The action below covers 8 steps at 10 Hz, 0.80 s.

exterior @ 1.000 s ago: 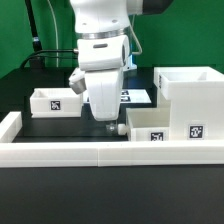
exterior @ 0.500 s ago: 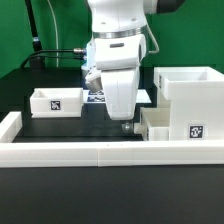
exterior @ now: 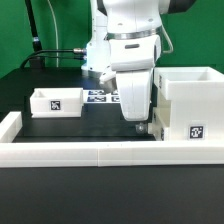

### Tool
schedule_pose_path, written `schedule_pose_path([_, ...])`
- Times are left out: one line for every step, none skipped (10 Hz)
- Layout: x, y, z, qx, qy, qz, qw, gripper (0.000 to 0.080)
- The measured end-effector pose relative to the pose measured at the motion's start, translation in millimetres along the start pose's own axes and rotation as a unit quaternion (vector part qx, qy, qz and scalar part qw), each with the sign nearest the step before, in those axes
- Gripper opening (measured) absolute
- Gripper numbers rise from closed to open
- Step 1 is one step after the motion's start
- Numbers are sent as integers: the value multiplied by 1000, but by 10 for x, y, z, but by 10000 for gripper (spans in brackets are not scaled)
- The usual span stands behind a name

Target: Assemble drawer

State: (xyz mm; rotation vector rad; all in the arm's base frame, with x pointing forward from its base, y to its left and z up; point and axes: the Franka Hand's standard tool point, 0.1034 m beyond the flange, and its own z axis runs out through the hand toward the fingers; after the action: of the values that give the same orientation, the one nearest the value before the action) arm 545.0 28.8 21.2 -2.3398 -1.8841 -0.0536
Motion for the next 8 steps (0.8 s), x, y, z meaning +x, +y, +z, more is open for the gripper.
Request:
schedule_pose_path([-7,2,-3,0,0,1,1000,649])
schedule_pose_path([-48,10,-13,-1,-1,4,1000,649])
schedule_pose_path([-122,-6,-27,-1,-2,10,1000,649])
schedule_pose_path([-226,-46,-72,-1,-4,17,1000,649])
schedule_pose_path([-324,-98,-122,-1,-6,24,1000,649])
schedule_pose_path([-424,-170,-160,-1,-9,30,1000,649])
schedule_pose_path([-524,-235,-218,-1,-12,31,999,649])
schedule_pose_path([-639,-297,-285,-2,-14,32,999,649])
